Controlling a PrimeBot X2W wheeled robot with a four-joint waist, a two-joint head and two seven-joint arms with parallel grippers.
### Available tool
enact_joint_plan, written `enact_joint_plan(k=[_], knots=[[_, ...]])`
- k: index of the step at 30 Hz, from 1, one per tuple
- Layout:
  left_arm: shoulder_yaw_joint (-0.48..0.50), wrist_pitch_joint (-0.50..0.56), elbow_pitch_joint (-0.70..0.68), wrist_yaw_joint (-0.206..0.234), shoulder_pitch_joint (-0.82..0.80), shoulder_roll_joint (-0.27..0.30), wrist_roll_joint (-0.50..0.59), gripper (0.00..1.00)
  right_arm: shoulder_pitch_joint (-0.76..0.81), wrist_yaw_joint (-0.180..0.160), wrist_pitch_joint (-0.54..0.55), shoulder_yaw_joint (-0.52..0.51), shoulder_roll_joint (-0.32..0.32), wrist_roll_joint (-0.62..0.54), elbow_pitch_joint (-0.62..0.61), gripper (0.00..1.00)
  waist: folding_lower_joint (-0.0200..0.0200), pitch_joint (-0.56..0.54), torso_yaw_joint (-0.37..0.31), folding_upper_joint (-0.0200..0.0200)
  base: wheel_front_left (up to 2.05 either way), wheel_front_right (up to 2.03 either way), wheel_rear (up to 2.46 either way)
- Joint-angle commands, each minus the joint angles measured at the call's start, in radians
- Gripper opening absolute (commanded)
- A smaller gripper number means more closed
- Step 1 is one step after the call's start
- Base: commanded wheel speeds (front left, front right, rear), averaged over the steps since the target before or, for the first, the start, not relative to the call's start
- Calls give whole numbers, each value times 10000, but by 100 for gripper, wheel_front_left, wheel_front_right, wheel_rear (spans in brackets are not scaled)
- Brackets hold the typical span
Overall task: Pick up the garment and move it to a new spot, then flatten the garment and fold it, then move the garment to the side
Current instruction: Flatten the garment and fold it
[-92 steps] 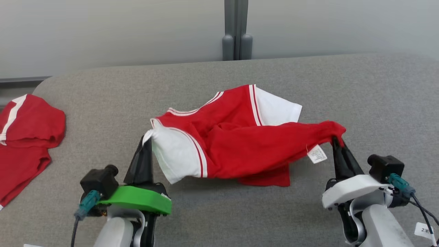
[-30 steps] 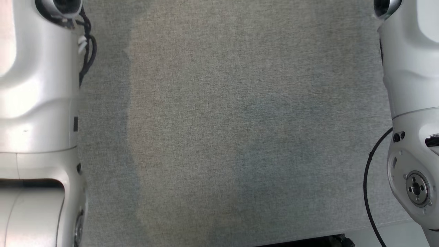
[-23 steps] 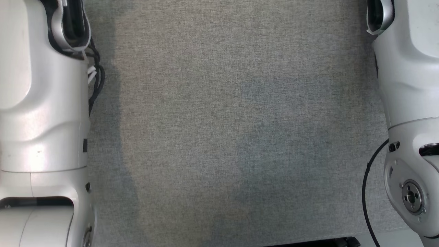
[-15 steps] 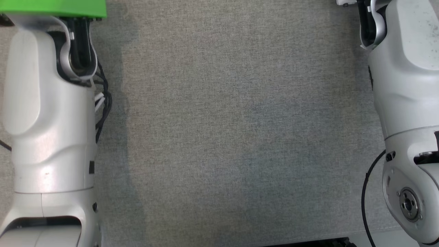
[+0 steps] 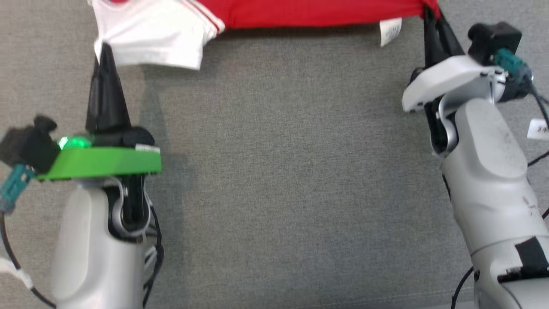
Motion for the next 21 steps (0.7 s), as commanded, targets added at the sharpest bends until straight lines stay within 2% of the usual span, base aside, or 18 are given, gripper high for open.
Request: enact_joint_plan(k=[1,5,10,21], knots=[[-37,-36,-357,-37,862,37,-147,0,687,-18,-31,180,-95,226,-280,0,1,-1492,85,0,0,0,0],[-275,42,-1335,-27,2668,107,-53,0,2179,-18,-31,239,-246,581,-1281,0,1,-2290,136,0,0,0,0],[-420,497,-2347,381,4450,87,-325,0,4370,-18,-30,158,-145,586,-2996,0,1,-3017,323,0,0,0,0],[-1045,1293,-4083,1123,6999,107,-263,0,8269,-18,602,-427,164,446,-6257,0,1,-3582,655,0,0,0,0]])
